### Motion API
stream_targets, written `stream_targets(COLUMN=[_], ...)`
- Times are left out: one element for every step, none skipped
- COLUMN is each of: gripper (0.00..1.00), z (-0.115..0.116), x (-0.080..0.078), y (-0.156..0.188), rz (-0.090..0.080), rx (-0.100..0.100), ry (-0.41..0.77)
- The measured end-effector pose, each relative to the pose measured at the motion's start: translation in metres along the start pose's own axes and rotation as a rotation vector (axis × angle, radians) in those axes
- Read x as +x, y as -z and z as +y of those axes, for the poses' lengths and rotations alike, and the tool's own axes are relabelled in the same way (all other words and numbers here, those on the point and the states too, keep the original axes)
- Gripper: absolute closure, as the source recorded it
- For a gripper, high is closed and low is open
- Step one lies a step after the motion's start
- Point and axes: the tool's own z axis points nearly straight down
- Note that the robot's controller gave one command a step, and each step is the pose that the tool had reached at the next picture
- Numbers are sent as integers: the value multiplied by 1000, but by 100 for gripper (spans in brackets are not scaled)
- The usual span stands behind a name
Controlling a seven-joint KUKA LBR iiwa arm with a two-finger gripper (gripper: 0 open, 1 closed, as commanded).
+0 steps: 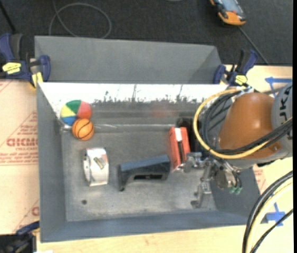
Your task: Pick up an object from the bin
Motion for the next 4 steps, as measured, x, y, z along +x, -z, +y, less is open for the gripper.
stream_targets(gripper=[0,0,0,0], z=[0,61,85,96], x=[-1,-46,-48,-59], y=[4,-2,-18,-18], rz=[-6,-9,-9,-9], rx=[1,1,-2,-1], ry=[3,45,-4,-89])
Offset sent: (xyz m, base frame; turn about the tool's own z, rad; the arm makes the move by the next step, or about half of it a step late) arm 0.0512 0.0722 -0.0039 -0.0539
